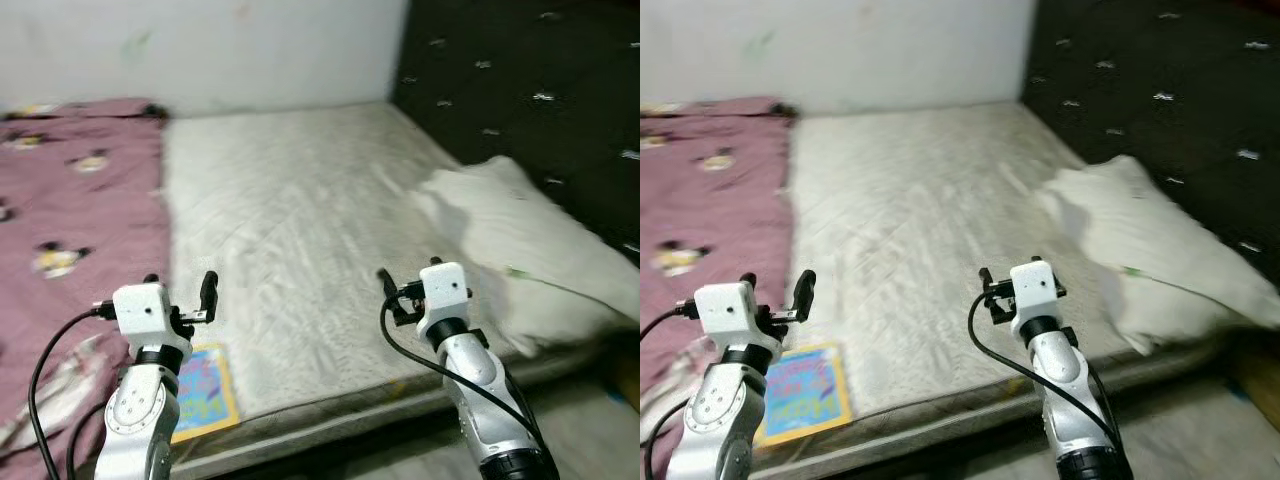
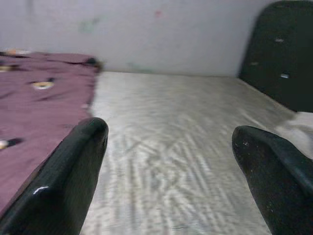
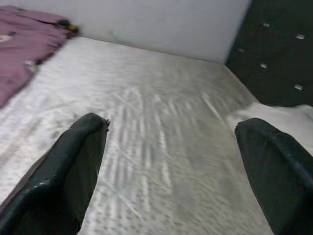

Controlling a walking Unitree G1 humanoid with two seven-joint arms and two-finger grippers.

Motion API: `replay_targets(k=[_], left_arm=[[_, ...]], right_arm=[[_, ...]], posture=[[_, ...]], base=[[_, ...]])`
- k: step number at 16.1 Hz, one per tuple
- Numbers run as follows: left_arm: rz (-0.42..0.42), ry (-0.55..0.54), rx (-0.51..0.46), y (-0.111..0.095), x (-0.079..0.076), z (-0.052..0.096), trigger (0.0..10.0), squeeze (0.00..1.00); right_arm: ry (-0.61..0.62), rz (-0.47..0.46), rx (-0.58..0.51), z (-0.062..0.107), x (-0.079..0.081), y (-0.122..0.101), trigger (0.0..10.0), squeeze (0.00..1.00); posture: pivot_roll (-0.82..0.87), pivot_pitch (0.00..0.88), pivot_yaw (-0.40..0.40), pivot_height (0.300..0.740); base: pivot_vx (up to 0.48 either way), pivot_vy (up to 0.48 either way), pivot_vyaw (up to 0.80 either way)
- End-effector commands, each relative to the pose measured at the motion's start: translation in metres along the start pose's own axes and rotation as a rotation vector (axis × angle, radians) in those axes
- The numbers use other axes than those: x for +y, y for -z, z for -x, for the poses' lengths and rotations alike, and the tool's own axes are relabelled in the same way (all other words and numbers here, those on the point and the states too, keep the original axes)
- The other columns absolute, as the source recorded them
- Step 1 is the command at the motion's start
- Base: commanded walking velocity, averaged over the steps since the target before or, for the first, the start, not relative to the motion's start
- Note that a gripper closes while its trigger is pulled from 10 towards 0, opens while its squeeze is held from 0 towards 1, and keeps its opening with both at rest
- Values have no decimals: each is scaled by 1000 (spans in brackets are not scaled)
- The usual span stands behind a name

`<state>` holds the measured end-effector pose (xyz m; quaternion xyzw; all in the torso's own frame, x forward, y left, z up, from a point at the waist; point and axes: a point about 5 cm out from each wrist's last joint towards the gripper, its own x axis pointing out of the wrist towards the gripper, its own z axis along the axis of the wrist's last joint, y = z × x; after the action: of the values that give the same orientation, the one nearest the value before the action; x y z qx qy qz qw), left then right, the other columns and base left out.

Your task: Clean up the room

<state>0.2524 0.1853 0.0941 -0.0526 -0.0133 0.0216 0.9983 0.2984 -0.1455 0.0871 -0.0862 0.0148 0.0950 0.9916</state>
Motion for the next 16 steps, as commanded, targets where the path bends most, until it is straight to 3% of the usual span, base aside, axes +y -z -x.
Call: replay_targets(k=[1,7,12,16], left_arm=[[-5,-5,5,2,-1,-1,10000,0],[-7,-23,2,2,0,-2,10000,0],[-9,-29,-1,1,0,-3,10000,0],[-1,-36,3,2,1,-4,10000,0]], right_arm=[[6,-3,-7,-1,-4,-1,10000,0],[-22,19,-20,-4,-1,-3,10000,0],[-27,15,-22,-4,-1,-4,10000,0],[-27,9,-20,-5,-1,-3,10000,0]], posture=[[23,0,-24,740],[27,0,-31,740],[26,0,-28,740],[26,0,-29,740]], base=[[0,0,0],[0,0,0],[0,0,735],[0,0,0]])
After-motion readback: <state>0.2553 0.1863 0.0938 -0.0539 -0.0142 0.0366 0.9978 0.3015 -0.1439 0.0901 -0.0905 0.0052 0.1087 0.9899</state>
